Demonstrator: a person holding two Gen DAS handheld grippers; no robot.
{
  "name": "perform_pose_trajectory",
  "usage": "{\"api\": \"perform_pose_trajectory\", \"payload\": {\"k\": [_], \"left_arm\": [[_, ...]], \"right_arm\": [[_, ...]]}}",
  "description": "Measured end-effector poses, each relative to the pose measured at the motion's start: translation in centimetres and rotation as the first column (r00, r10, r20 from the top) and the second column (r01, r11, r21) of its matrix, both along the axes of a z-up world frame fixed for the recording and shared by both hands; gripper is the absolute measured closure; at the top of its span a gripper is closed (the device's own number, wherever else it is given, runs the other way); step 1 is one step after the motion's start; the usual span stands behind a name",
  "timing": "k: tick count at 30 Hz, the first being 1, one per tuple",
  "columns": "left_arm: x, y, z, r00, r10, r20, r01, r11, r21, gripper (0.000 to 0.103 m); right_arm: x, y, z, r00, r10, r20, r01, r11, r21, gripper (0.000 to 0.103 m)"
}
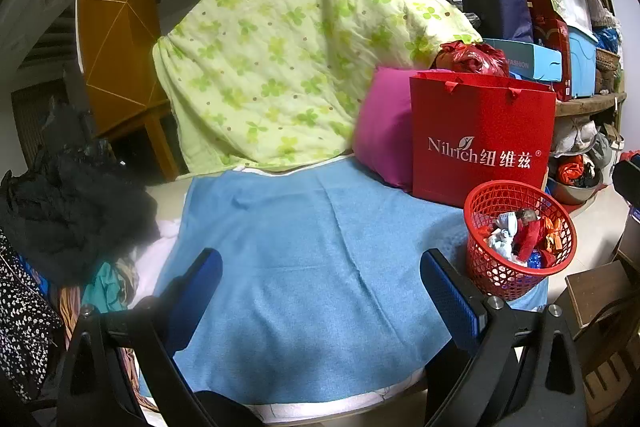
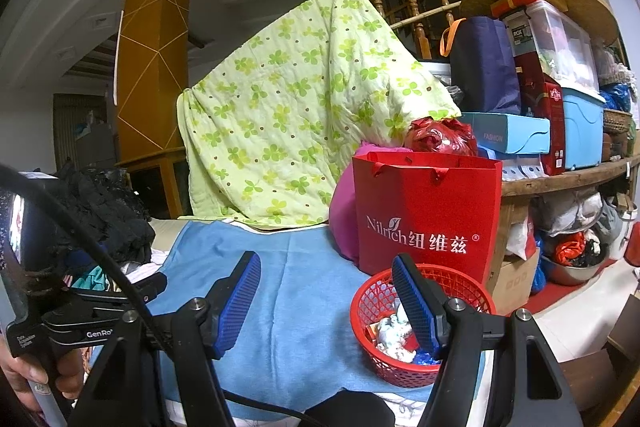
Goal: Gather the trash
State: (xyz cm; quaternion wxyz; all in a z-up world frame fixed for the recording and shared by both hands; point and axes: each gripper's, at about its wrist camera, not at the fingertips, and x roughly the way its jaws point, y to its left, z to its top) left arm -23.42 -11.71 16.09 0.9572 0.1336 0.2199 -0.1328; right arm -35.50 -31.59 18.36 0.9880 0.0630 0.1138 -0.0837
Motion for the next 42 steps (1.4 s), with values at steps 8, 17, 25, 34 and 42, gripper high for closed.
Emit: {"api": "perform_pose_trajectory", "payload": {"k": [8,17,25,34,42], "left_arm": [[-0.2,-0.3,0.0,1.0,-0.008,-0.003,0.008,1.0,0.004,0.004],[-0.2,-0.5,0.1,1.0,-0.012,-0.006,0.012,1.0,0.006,0.004],[-0.3,-0.4,0.2,1.0,-0.017,-0.006,0.017,1.0,0.006,0.004],[-0.4,-0.3,0.1,1.0,-0.023,-0.01,0.023,1.0,0.009,0.004],[-0.4,-0.3,-0.1,1.0,-0.027,-0.014,0.027,1.0,0.011,0.004]], "right_arm": [[0.0,0.0,0.3,1.0,-0.003,0.0,0.003,1.0,0.001,0.03],[-0.1,-0.7,0.5,1.0,-0.007,0.006,0.007,1.0,0.002,0.027],[-0.3,-1.0,0.6,1.0,-0.013,0.011,0.013,1.0,0.002,0.027],[-0.4,-1.3,0.5,1.0,-0.023,0.015,0.023,1.0,0.005,0.026],[-0.4,-1.3,0.4,1.0,-0.023,0.014,0.023,1.0,0.005,0.026]]}}
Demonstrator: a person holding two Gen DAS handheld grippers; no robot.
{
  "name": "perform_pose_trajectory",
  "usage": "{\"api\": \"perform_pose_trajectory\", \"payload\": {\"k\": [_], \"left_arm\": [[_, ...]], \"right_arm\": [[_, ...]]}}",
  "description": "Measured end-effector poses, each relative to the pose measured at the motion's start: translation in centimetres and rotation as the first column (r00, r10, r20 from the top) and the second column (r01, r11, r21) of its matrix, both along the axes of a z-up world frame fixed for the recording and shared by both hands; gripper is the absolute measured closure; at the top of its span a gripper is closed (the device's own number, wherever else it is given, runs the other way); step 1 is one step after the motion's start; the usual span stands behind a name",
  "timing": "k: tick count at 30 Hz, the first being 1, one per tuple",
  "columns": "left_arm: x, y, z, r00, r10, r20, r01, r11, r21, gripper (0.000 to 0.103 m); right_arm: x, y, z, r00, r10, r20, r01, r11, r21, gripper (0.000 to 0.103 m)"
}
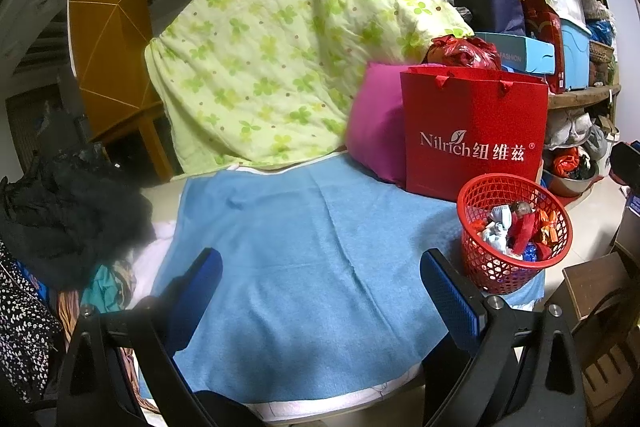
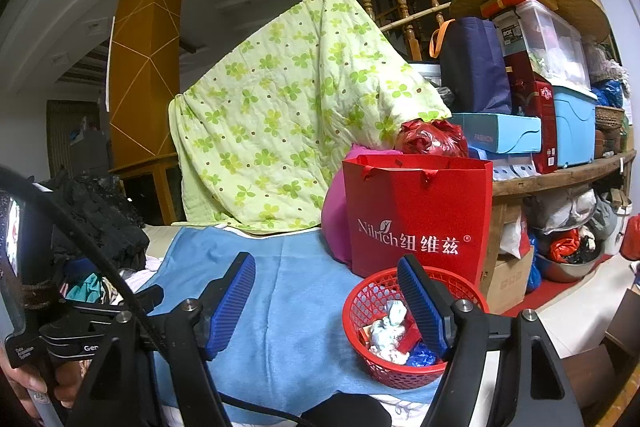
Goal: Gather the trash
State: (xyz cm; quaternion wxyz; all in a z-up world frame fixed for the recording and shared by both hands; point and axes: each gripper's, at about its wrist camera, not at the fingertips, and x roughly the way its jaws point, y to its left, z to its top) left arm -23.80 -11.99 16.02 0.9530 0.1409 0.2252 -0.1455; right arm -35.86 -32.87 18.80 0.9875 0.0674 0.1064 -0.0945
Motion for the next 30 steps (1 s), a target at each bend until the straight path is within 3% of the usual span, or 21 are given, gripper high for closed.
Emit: {"api": "perform_pose_trajectory", "payload": {"k": [30], "left_arm": [[-0.57,-0.31,0.01,1.0,-0.017,0.007,0.017,1.0,0.005,0.004]], "right_arm": [[0.42,-0.49,-0.67,1.0,-0.02,-0.016,0.02,1.0,0.006,0.026]]}}
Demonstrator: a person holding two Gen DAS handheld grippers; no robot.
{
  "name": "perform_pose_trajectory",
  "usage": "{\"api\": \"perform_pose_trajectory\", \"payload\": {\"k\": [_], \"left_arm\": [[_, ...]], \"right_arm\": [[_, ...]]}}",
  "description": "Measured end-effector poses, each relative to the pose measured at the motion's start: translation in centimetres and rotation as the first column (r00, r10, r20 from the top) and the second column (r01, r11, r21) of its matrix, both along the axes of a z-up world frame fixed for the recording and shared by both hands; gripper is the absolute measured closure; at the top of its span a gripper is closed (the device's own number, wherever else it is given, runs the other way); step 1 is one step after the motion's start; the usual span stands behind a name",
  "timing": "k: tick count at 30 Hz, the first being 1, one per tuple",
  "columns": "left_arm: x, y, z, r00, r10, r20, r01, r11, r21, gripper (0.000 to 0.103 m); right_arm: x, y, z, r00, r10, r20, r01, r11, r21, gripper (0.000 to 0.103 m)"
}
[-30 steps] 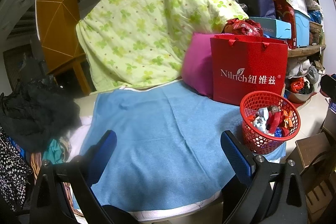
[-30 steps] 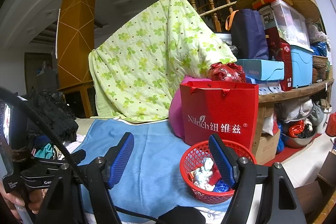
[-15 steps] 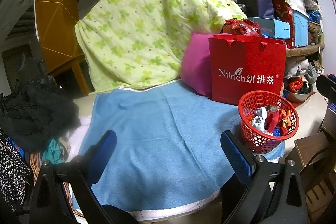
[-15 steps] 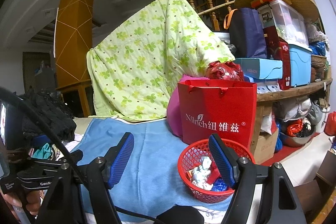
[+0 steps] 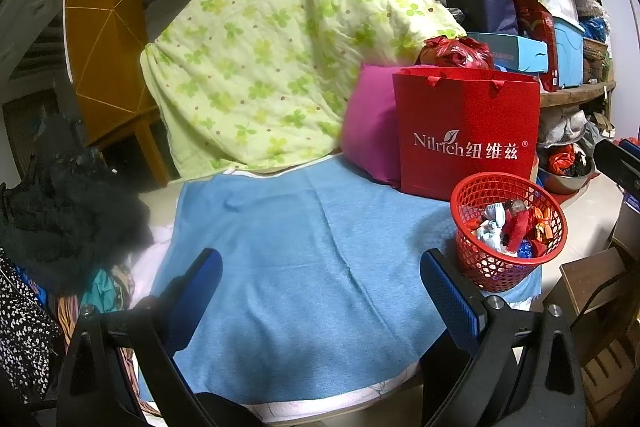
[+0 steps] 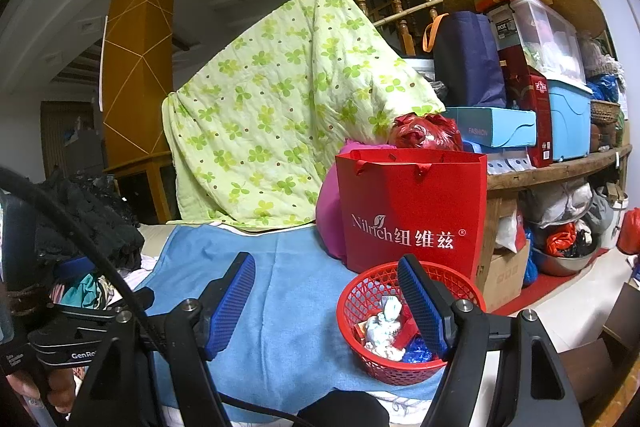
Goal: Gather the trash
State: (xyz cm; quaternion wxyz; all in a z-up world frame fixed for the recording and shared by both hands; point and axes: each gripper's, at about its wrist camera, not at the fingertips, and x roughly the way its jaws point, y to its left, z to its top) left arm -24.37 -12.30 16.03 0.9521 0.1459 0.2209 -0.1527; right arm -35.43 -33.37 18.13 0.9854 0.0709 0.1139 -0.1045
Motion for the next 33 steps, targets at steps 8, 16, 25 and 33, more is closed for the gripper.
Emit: {"api": "perform_pose_trajectory", "payload": {"k": [8,16,25,33], "left_arm": [[-0.14,-0.14,0.14,1.0,-0.004,0.002,0.004,1.0,0.004,0.004],[-0.24,-0.22,0.16,1.0,-0.006,0.005,0.006,1.0,0.009,0.004],[-0.35,-0.37,0.15,1.0,-0.011,0.006,0.011,1.0,0.009,0.004],[-0.39,-0.44,0.17,1.0,-0.011,0.007,0.011,1.0,0.011,0.004]], "right_arm": [[0.02,-0.08,0.01,1.0,0.0,0.0,0.0,1.0,0.001,0.026],[0.08,-0.18,0.03,1.0,-0.001,-0.001,0.001,1.0,0.002,0.026],[0.21,-0.39,-0.02,1.0,-0.003,-0.002,0.003,1.0,0.003,0.026],[0.23,-0.57,-0.18,1.0,-0.003,-0.003,0.003,1.0,0.005,0.026]]}}
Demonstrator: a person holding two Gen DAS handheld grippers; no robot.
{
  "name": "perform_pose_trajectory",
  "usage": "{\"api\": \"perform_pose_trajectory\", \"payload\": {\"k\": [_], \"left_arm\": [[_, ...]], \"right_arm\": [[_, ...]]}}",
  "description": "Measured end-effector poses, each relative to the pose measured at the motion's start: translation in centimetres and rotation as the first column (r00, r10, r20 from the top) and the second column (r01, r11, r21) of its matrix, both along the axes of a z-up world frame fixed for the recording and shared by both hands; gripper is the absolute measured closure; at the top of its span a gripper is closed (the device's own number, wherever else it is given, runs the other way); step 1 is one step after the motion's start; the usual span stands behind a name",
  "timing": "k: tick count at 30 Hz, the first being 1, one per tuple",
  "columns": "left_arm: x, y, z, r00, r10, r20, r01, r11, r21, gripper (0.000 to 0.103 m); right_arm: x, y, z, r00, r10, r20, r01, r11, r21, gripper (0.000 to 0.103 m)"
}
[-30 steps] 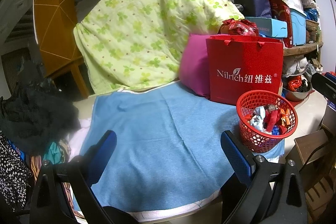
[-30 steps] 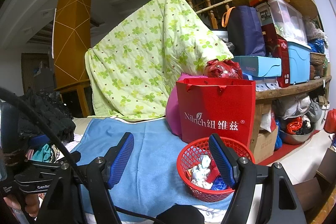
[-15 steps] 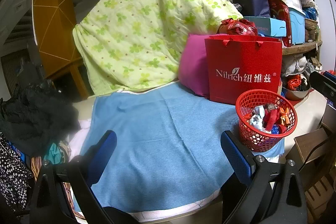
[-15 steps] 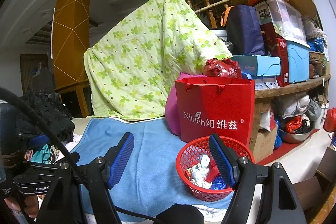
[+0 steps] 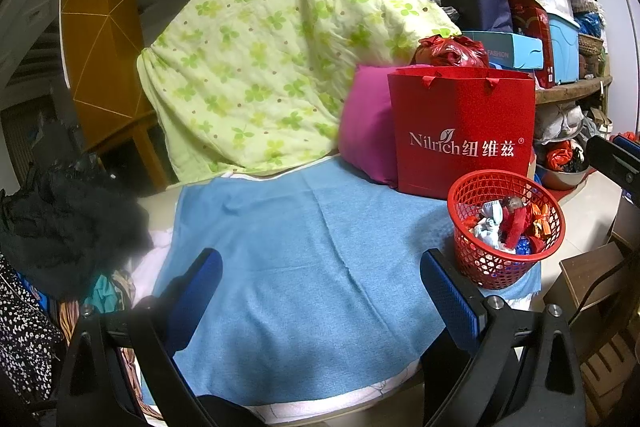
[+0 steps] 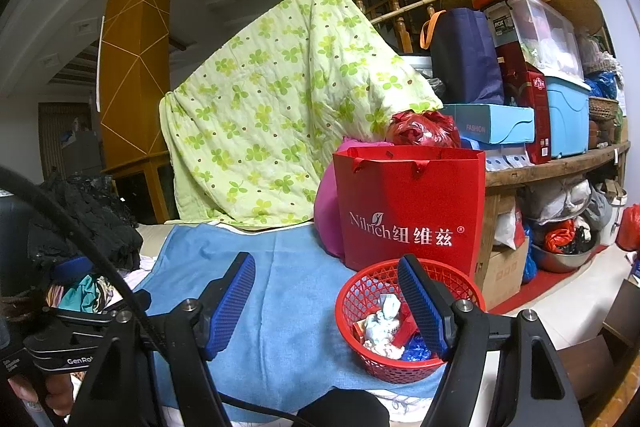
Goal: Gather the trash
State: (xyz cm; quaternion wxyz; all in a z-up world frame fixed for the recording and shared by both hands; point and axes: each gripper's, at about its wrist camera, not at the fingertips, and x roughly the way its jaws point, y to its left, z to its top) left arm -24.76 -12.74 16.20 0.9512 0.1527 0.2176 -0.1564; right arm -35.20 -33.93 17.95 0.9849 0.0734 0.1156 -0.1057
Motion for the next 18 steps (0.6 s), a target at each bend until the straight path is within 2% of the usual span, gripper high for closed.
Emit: {"api": "perform_pose_trajectory", "payload": {"k": [18], "left_arm": [[-0.07,-0.22,-0.04,1.0,0.0,-0.001,0.0,1.0,0.001,0.004]], "right_arm": [[0.04,-0.12,0.09,1.0,-0.001,0.001,0.001,1.0,0.0,0.026]]}}
